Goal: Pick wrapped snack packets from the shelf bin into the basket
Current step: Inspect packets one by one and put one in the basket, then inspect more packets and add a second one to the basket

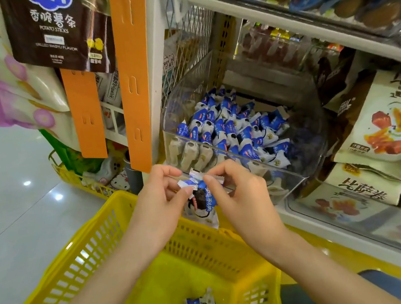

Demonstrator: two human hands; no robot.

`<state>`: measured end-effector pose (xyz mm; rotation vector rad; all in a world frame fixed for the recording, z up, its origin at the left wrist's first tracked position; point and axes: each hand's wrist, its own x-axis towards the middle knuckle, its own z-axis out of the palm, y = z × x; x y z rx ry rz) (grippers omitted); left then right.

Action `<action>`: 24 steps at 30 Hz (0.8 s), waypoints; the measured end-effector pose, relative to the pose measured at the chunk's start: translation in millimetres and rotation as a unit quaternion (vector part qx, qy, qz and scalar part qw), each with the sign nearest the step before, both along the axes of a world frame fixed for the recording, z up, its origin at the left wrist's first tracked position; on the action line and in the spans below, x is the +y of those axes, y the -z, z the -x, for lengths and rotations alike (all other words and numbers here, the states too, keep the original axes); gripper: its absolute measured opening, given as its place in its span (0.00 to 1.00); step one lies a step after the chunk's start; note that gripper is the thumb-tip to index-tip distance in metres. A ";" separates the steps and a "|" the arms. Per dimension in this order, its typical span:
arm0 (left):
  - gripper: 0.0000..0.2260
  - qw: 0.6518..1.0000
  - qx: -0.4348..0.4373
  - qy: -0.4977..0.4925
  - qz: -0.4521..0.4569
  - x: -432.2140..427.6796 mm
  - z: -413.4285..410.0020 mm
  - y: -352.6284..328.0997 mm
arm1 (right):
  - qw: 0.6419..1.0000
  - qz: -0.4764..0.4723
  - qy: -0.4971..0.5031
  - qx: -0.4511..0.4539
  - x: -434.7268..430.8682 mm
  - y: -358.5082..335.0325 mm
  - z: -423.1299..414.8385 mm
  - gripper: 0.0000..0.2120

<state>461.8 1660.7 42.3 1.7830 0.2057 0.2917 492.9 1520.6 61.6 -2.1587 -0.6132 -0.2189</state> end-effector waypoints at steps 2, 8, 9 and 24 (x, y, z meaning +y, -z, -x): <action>0.11 0.995 -0.021 -0.007 -0.095 -1.8 3.2 0.8 | 1.000 -0.002 -0.002 0.017 0.2 3.4 1.2 0.03; 0.06 0.991 0.086 0.054 0.088 -3.8 5.4 3.6 | 0.982 -0.110 0.002 0.152 -4.9 4.6 -0.3 0.04; 0.06 0.984 0.105 0.076 0.122 -5.4 7.3 4.2 | 0.978 -0.124 0.001 0.169 -7.1 5.1 0.8 0.04; 0.08 0.963 0.156 0.180 0.127 -26.5 22.7 32.4 | 0.984 0.043 0.022 0.169 -75.9 50.3 16.8 0.10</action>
